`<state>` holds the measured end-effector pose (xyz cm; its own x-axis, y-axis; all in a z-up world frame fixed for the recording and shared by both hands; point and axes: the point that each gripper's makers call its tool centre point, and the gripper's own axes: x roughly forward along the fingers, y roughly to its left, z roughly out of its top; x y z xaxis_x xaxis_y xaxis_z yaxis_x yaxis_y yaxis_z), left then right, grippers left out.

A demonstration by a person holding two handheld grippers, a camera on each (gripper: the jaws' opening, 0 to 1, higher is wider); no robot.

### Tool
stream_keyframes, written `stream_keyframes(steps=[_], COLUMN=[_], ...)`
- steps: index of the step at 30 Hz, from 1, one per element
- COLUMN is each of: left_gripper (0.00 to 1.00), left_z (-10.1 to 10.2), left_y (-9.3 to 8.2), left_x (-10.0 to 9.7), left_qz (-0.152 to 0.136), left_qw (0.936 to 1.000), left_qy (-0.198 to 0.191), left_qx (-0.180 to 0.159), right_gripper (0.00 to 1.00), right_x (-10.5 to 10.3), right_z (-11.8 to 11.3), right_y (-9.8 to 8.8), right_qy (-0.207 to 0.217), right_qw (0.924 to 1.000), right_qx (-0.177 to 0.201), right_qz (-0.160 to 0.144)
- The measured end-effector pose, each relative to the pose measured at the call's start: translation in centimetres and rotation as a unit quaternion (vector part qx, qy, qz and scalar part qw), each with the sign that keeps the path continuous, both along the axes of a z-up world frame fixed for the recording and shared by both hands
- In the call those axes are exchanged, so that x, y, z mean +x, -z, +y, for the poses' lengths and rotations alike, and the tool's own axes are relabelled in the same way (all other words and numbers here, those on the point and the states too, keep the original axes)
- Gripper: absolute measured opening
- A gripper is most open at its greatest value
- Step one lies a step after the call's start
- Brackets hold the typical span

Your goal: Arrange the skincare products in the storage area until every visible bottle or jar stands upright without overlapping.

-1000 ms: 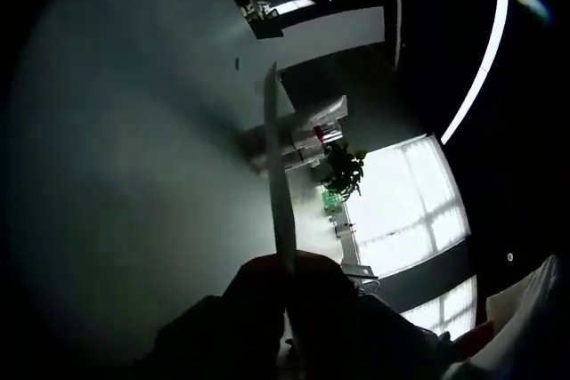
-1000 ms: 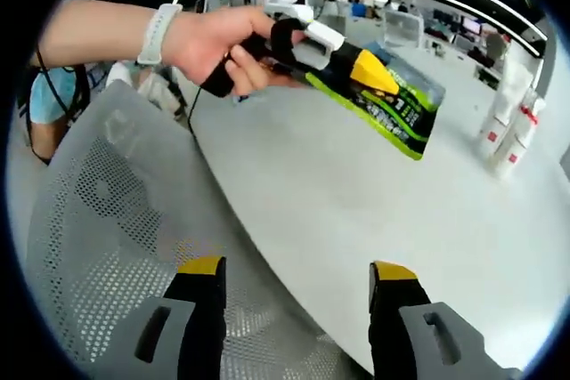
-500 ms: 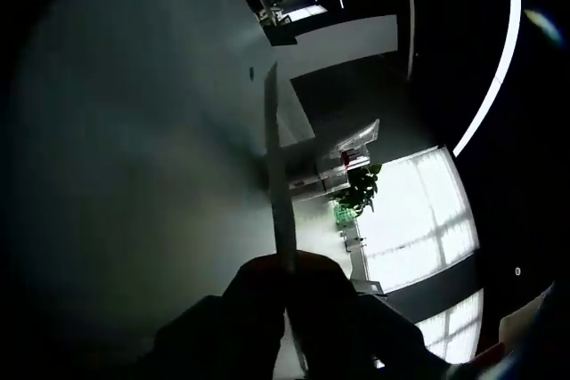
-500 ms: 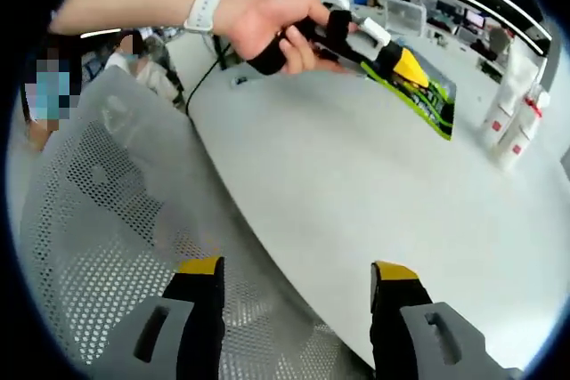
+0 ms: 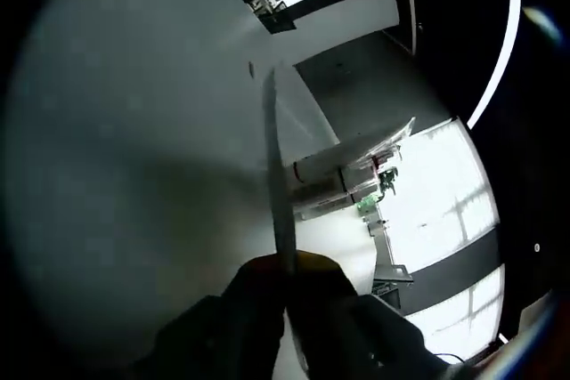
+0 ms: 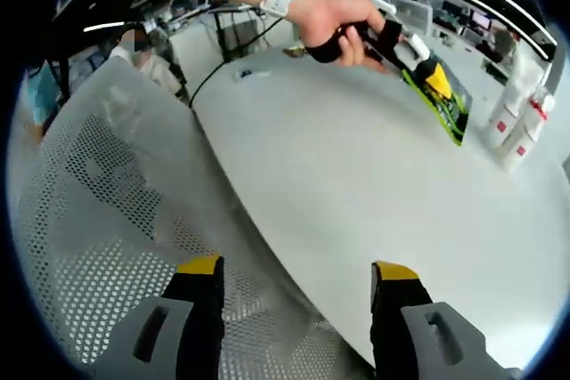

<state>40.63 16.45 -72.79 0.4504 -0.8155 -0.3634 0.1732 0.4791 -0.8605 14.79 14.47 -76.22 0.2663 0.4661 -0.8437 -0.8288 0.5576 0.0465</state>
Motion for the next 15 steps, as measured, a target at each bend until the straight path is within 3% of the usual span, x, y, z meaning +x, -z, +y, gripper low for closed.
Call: stream_keyframes(steps=[2, 4, 11, 15], left_gripper=[0.00, 0.00, 0.00, 0.00], left_z=[-0.3, -0.3, -1.7, -2.0], left_y=[0.5, 1.3, 2.6, 2.8], left_x=[0.6, 1.6, 3.8, 4.8], left_qz=[0.000, -0.014, 0.004, -0.016], left_qw=[0.9999, 0.9988, 0.9988, 0.9971], left_qy=[0.005, 0.007, 0.000, 0.006], left_qx=[0.012, 0.046, 0.048, 0.074], right_gripper=[0.67, 0.67, 0.67, 0.67], right_x=[0.0, 0.0, 0.0, 0.1], right_z=[0.0, 0.0, 0.0, -0.2], right_y=[0.0, 0.0, 0.0, 0.2], right_qy=[0.000, 0.000, 0.001, 0.007], right_qw=[1.0000, 1.0000, 1.0000, 1.0000], right_qx=[0.003, 0.004, 0.003, 0.001], right_qz=[0.000, -0.002, -0.002, -0.001])
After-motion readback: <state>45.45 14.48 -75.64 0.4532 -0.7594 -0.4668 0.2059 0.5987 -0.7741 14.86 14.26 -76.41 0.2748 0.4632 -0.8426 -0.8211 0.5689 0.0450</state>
